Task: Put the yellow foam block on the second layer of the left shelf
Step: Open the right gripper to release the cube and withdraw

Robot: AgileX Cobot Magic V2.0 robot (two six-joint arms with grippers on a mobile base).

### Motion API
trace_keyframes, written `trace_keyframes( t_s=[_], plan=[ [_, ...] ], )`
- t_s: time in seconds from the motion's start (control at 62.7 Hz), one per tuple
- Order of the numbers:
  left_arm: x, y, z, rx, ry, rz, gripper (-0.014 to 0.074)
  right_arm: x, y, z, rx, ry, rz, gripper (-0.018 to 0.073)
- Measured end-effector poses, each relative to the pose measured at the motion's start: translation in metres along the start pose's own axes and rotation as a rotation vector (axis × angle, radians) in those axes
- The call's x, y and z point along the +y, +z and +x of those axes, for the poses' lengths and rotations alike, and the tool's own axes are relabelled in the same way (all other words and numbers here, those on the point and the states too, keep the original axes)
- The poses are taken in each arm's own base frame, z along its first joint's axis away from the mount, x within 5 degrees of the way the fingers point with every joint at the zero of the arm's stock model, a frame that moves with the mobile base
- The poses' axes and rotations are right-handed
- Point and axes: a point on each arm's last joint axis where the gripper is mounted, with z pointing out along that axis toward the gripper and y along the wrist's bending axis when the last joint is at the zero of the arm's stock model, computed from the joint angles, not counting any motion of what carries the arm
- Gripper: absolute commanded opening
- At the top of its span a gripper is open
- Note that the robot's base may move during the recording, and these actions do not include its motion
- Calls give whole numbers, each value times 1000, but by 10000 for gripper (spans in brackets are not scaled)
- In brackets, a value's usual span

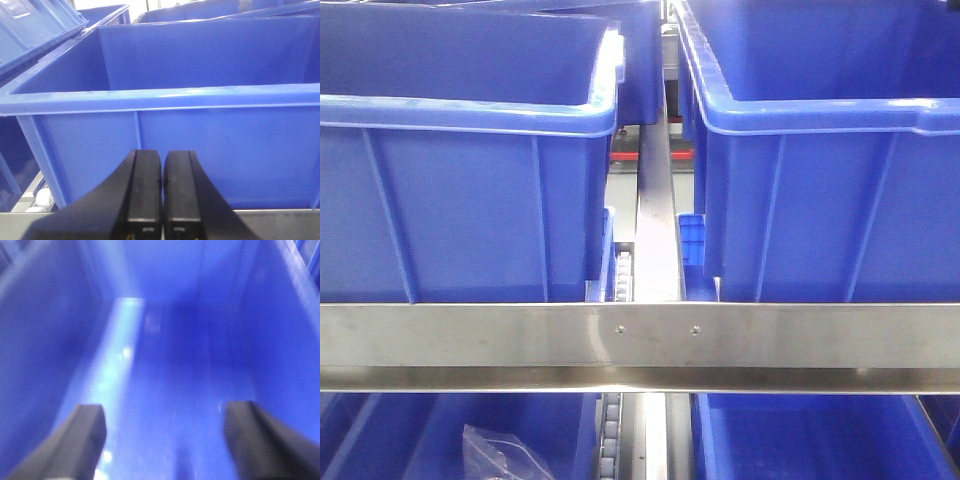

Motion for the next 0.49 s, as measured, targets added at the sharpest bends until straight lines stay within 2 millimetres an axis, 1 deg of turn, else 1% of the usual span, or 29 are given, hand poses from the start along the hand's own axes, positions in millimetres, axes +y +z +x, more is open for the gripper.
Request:
trace_keyframes(
  t_s=[0.08,0.144,0.159,0.175,0.239,0.335,0.446,0.494],
  plan=[
    [0,0,0,0,0,0,136,0,-8,-6,-35,1,-2,202],
    [0,0,0,0,0,0,136,1,-15,-11,-63,1,-3,77],
    [0,0,0,0,0,0,136,1,-17,-12,-69,1,-4,34],
    [0,0,0,0,0,0,136,1,-18,-13,-76,1,-4,15],
    [0,0,0,0,0,0,136,1,-28,-18,-110,1,-6,29],
    [0,0,0,0,0,0,136,1,-43,-18,-149,0,-9,27],
    [0,0,0,0,0,0,136,1,-63,-8,-175,2,-10,27],
    [0,0,0,0,0,0,136,1,-72,0,-181,2,-11,27]
  ],
)
